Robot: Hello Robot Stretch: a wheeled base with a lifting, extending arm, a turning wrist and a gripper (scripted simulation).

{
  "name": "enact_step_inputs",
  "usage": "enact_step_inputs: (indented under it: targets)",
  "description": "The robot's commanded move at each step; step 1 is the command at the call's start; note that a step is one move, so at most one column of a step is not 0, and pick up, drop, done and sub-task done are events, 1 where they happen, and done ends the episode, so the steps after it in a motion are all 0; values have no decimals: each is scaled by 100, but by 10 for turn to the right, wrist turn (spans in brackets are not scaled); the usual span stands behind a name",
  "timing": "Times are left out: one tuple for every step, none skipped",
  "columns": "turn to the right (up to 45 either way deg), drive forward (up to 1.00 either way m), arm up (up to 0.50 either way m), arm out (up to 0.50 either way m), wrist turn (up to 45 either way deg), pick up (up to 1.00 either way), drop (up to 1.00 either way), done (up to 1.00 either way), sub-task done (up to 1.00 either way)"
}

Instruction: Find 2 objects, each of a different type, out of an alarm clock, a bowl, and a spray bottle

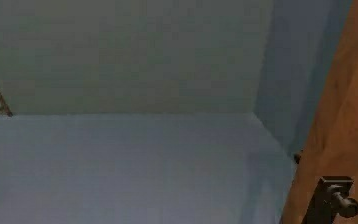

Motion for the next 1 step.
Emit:
enact_step_inputs:
  targets:
    - [0,80,0,0,0,0,0,0,0]
